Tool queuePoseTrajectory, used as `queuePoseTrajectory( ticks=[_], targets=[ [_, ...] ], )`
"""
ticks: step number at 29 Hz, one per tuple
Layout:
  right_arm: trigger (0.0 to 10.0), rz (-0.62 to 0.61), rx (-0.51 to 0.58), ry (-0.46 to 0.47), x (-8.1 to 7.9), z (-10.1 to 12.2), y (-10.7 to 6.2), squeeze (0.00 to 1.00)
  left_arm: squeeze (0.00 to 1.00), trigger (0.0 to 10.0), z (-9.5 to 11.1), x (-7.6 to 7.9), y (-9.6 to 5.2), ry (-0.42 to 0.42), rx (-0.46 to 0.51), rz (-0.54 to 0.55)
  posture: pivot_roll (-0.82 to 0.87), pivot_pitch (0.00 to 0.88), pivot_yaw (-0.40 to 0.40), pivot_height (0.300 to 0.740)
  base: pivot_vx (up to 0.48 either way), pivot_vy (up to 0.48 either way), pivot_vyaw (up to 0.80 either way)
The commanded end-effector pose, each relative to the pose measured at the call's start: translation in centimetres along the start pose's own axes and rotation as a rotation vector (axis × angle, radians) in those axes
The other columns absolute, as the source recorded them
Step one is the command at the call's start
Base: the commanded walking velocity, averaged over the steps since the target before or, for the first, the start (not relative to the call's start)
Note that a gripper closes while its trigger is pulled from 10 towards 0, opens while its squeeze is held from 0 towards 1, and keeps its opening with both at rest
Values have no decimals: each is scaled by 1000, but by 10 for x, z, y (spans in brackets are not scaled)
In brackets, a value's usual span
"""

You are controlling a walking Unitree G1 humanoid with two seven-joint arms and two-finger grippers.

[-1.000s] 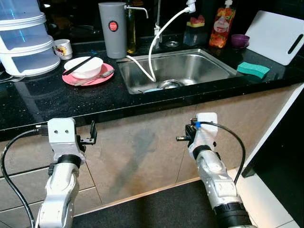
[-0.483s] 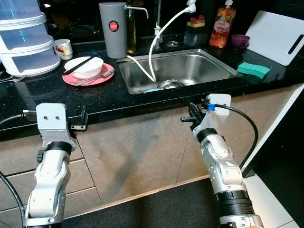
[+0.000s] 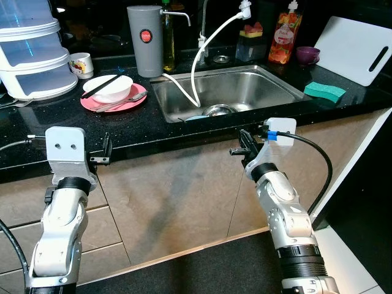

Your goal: Kitchen organization

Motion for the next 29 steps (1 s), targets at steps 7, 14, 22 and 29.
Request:
queuePoseTrajectory(
  ticks=[7,14,22,29],
  targets=[
    [10000,31,1,9,-8,3,3,0,0,10000,3,-3,1,17,2,-9,-53,0,22,740,254,0,0],
    [10000,41,-5,5,-10,2,3,0,0,10000,4,-4,1,14,5,-16,-51,0,23,740,308,0,0],
    [10000,47,-19,11,-14,-1,3,0,0,10000,6,-5,3,15,8,-22,-48,0,24,740,322,0,0],
    [10000,57,-28,10,-15,-3,3,0,0,10000,7,-1,1,16,10,-35,-45,0,21,740,308,0,0]
  ],
)
Point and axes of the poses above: a point about 5 cm out from each wrist's last joint towards the gripper, its own y axis pointing out of the wrist towards the gripper, its own z axis along the axis of the wrist's last joint, x = y × z, the point moved 5 cm from there along y, pointing out of the wrist towards the gripper, and after that the axes turned 6 degrees about y, right-handed, at the moved point
